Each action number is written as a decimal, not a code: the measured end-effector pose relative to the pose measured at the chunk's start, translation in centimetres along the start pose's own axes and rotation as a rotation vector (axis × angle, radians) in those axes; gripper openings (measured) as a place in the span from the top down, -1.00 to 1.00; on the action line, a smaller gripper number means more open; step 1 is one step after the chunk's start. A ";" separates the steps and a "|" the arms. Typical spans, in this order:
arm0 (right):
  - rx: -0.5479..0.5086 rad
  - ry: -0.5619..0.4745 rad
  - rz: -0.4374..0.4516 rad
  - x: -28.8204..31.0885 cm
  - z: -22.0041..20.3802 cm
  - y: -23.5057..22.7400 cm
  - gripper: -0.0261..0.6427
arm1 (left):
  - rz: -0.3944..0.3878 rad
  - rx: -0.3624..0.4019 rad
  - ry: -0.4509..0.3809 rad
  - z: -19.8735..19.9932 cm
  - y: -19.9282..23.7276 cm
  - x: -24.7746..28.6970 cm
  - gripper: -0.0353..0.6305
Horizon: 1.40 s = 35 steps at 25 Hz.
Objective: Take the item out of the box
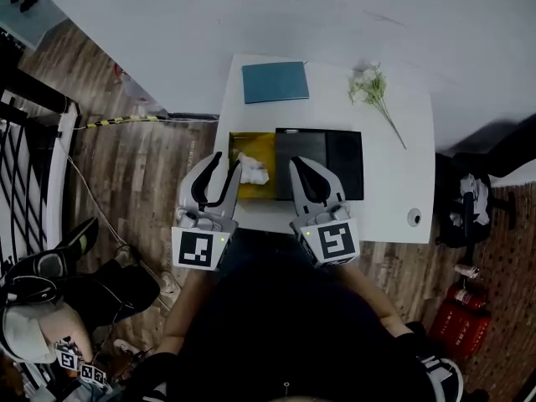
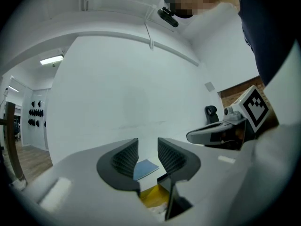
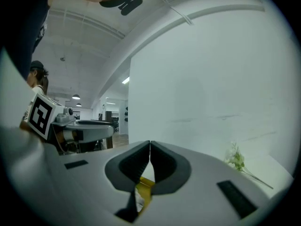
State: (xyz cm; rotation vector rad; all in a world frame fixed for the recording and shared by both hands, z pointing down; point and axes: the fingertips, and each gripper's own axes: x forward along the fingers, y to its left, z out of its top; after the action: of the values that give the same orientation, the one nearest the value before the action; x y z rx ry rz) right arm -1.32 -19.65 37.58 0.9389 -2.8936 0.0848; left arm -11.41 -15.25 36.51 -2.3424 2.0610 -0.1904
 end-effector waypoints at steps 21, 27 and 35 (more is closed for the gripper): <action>0.039 0.130 -0.115 3.6 -4.4 -1.4 0.89 | -0.343 0.171 0.264 -12.0 -1.1 5.2 0.49; 0.035 0.142 -0.172 2.8 -5.2 -1.6 0.89 | -0.505 0.226 0.383 -16.7 -2.6 5.1 0.47; 0.053 0.153 -0.238 2.2 -5.7 -2.0 0.89 | -0.666 0.395 0.477 -20.9 -3.8 5.0 0.45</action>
State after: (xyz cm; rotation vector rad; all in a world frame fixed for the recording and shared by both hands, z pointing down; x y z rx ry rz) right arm -1.46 -22.04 43.56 1.2209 -2.6322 0.2055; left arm -9.14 -18.29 58.00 -2.7703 1.0879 -1.1332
